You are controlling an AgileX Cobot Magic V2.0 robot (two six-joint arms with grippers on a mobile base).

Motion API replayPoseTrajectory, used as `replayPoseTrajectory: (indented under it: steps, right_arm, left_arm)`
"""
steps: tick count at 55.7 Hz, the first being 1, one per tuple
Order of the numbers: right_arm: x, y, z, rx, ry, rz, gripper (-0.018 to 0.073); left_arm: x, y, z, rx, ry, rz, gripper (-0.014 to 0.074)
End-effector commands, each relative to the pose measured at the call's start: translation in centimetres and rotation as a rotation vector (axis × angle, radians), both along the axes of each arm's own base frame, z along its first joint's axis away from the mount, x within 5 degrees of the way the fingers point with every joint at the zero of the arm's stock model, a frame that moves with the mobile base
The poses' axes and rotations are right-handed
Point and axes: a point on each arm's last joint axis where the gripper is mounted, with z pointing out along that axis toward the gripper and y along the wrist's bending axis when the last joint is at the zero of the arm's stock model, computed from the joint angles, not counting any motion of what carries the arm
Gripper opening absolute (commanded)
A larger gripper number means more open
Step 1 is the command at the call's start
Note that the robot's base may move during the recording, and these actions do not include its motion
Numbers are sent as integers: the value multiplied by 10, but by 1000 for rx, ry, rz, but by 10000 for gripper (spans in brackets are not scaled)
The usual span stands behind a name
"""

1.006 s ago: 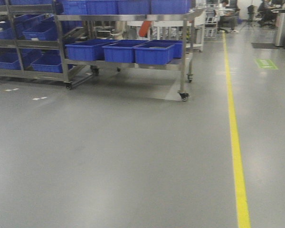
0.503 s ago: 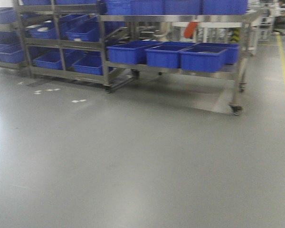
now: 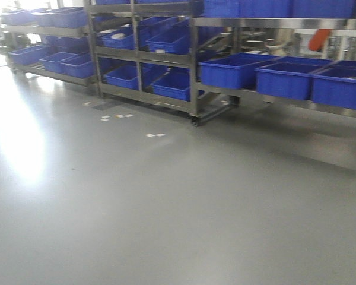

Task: Pick and sort blue part to right shelf
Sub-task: 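Drive the base away from the table holding both parts, then drive the base up to the shelf of blue bins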

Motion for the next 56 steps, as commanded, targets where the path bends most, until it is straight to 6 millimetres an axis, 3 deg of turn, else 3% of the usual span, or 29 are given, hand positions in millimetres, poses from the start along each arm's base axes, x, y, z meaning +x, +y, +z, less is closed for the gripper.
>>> replayPoseTrajectory:
  steps: [1, 56]
  right_arm:
    - [1, -1, 16, 8, -102, -13, 249]
    - [1, -1, 15, 8, -100, -12, 249]
  left_arm:
    - [1, -1, 17, -24, -105, -4, 321]
    - [1, -1, 17, -24, -105, -4, 321]
